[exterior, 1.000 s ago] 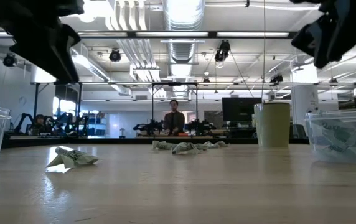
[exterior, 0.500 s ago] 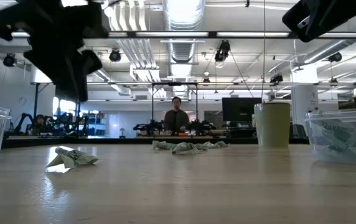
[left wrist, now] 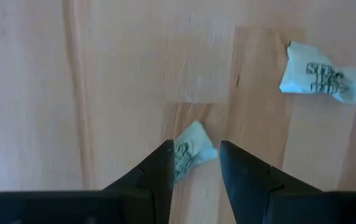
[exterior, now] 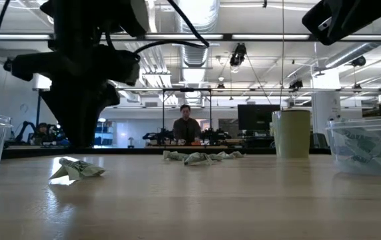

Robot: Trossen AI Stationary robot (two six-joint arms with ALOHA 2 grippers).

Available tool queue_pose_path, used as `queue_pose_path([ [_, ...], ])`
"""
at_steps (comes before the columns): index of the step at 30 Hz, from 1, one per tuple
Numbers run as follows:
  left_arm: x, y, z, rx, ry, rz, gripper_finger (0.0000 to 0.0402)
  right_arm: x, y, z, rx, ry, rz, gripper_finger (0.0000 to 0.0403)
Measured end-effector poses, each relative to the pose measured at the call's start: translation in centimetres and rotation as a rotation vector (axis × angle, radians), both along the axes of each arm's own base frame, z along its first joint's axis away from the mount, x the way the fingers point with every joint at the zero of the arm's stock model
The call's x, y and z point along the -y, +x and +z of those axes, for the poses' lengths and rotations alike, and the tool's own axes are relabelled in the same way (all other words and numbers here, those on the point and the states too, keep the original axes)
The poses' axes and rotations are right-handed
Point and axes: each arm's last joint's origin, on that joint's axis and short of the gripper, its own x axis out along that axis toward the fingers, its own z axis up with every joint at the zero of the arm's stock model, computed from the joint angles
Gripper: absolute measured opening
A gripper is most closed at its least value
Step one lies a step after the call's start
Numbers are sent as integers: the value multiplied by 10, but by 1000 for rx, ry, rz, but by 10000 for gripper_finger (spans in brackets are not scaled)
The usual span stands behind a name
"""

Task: Pick and place Stevia / Truvia into bins
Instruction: Put the stevia packet into the left transparent container

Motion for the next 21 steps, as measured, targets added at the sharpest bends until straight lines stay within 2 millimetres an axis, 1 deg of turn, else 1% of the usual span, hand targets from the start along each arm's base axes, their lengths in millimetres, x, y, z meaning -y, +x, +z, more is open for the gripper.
queue_pose_path([
  [6, 3, 12, -9, -34, -3, -30, 111, 0, 0, 0, -1, 0, 0, 68],
  [10, 3, 12, -14, -59, -7, -37, 111, 0, 0, -1, -3, -1, 1, 73],
  [15, 3, 9, -14, -89, -3, -36, 111, 0, 0, -2, -4, -5, 4, 77],
  [21, 3, 8, -16, -98, 0, -35, 111, 0, 0, -1, 10, -7, 14, 70],
])
